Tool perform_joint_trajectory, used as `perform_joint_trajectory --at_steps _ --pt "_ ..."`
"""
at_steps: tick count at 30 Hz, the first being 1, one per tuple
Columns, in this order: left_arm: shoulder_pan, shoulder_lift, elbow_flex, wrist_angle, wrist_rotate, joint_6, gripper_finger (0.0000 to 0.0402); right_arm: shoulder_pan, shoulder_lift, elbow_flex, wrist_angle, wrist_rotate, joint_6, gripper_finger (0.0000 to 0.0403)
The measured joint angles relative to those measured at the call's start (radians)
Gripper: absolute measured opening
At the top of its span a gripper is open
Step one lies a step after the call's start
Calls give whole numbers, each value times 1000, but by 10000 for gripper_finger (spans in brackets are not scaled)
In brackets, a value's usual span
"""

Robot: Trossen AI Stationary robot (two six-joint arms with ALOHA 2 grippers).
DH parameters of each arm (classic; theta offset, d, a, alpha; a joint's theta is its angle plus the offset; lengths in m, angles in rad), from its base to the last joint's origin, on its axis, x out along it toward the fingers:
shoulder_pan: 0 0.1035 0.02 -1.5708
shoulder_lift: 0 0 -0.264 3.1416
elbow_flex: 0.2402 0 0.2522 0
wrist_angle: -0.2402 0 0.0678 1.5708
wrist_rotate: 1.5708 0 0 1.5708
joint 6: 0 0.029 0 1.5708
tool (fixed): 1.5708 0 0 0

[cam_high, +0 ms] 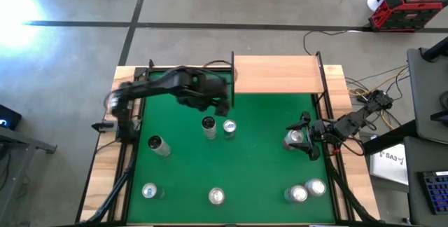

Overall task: Place canned beverage on shelf
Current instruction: Move the bottom white-yellow soda can to the center of the table

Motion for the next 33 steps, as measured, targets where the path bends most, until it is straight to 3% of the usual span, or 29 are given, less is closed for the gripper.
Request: perform_joint_trajectory --at_steps 7,13,23,33 --pt "-69 -276 -417 -2 79 -394 313 0 0 0 0 0 0 315" --pt "-177 -454 -652 -3 150 -773 313 0 0 0 0 0 0 315" --pt "-402 -553 -820 -1 146 -1075 313 0 0 0 0 0 0 315" --pt "-442 -561 -947 25 133 -1173 313 0 0 0 0 0 0 315"
